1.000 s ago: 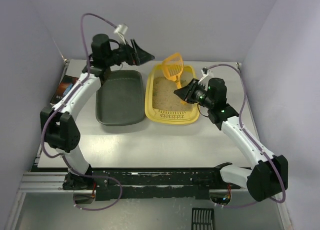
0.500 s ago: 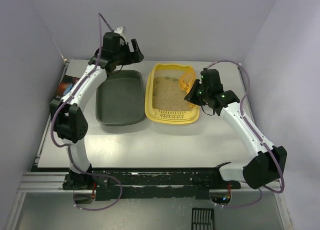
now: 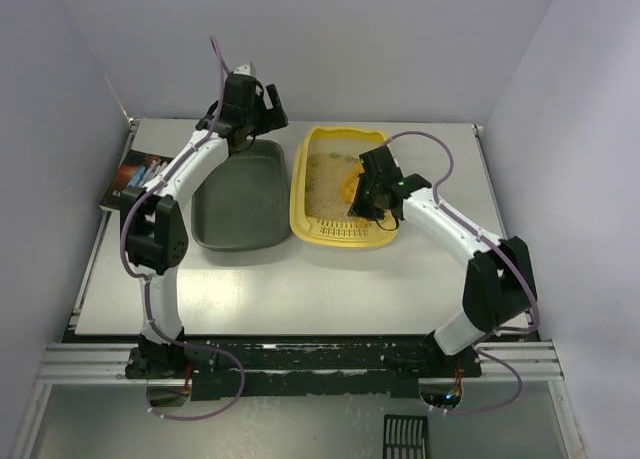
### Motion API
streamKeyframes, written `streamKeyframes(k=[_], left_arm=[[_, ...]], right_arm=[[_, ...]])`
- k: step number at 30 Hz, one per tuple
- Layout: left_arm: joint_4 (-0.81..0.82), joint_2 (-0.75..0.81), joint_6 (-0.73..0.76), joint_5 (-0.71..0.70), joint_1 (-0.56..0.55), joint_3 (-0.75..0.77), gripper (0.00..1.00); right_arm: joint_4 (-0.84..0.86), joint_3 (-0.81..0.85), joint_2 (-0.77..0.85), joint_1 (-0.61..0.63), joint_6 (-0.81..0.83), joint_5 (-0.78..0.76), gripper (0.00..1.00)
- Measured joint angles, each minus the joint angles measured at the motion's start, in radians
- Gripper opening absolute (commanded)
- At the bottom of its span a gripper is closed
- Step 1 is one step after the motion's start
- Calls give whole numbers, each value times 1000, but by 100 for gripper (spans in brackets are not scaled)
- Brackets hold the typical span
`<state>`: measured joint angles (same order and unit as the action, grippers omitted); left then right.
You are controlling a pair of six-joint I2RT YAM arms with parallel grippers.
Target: Clean the litter box
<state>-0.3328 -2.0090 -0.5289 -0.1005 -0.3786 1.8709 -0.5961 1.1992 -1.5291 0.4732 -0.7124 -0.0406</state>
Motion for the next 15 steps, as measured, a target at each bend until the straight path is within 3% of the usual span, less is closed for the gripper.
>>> streamKeyframes(k=[6,15], left_arm=[[46,-20,-71,33,1,-64,99],[139,-13,-177,146,0,-281,99]], right_arm=[[54,25,-106,-1,50,30,0],[103,140,-254,-12,132,96,0]])
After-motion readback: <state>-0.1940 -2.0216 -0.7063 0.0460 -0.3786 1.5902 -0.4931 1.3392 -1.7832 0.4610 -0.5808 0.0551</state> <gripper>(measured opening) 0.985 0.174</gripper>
